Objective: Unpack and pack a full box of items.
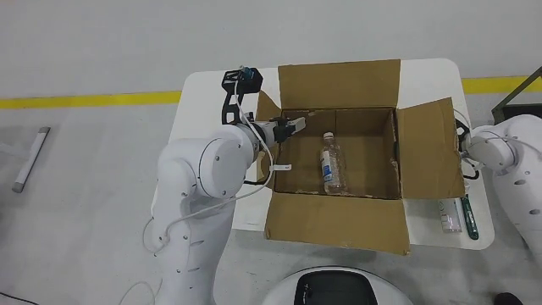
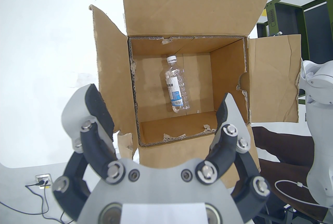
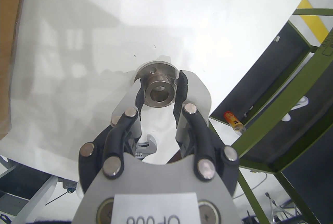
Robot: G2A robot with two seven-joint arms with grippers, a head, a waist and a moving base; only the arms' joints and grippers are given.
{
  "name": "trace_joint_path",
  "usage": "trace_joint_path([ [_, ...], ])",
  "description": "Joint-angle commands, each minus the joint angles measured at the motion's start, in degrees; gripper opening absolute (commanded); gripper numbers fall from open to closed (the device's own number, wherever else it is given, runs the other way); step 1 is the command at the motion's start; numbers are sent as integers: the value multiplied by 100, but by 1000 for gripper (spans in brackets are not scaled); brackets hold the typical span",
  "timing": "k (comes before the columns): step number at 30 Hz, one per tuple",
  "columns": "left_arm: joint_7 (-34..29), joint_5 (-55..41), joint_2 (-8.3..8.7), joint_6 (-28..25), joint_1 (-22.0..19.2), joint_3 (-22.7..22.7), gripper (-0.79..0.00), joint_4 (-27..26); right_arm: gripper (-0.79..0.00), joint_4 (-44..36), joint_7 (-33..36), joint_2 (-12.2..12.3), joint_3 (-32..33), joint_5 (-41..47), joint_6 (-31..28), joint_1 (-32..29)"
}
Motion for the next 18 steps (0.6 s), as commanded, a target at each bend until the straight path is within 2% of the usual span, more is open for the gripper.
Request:
trace_joint_path([
  [1,0,0,0,0,0,0,0,0,-489,10,-7,3,-29,8,13,16],
  [7,0,0,0,0,0,0,0,0,-545,18,-6,10,-120,2,49,46],
  [11,0,0,0,0,0,0,0,0,-662,-34,27,18,-152,-8,95,37],
  [13,0,0,0,0,0,0,0,0,-776,-51,35,25,-161,-24,124,27],
  [18,0,0,0,0,0,0,0,0,-785,-88,-20,47,-72,7,265,-8],
])
